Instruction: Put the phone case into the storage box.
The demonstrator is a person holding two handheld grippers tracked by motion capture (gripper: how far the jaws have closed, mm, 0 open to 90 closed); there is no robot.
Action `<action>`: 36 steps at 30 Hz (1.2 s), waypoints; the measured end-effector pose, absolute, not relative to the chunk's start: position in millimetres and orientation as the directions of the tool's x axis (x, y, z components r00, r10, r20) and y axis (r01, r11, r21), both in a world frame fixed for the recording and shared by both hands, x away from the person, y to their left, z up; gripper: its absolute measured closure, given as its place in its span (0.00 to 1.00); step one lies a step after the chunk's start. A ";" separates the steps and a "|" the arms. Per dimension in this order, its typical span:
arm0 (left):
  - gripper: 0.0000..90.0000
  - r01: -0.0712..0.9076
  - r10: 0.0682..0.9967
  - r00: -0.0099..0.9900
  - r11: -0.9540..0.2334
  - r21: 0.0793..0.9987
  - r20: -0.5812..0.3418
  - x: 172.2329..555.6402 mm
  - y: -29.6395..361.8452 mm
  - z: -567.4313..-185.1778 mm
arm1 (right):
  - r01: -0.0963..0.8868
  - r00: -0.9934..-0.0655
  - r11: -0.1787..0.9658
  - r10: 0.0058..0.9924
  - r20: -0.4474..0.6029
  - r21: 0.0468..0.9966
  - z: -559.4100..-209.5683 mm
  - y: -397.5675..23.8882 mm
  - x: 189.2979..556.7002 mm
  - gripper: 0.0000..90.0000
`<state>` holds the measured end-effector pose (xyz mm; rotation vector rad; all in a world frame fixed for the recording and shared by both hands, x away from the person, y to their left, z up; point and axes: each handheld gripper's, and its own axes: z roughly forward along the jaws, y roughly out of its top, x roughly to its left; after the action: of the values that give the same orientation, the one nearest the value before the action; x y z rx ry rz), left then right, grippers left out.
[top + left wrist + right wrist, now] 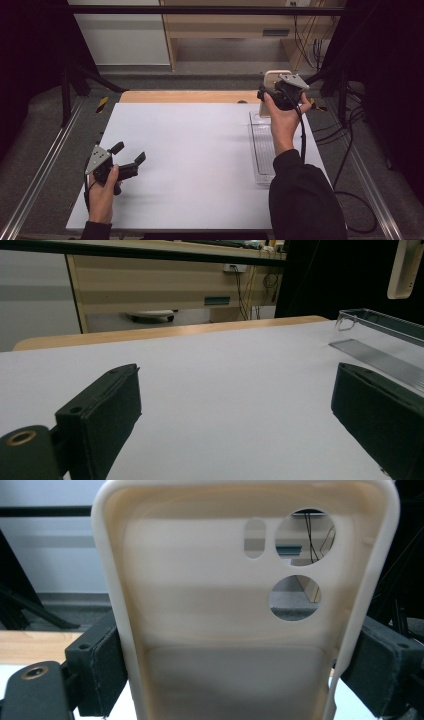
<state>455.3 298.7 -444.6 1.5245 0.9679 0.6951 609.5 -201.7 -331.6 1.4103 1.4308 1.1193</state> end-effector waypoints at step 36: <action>0.06 0.192 0.857 0.506 -0.002 0.981 -0.097 454.8 299.5 -441.7 | 0.332 -0.007 -0.036 0.999 0.041 0.943 -381.0 -192.8 625.9 0.13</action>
<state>454.8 299.5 -441.7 1.5128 0.9478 0.6722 625.9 -192.8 -381.0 1.4787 1.4462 1.0689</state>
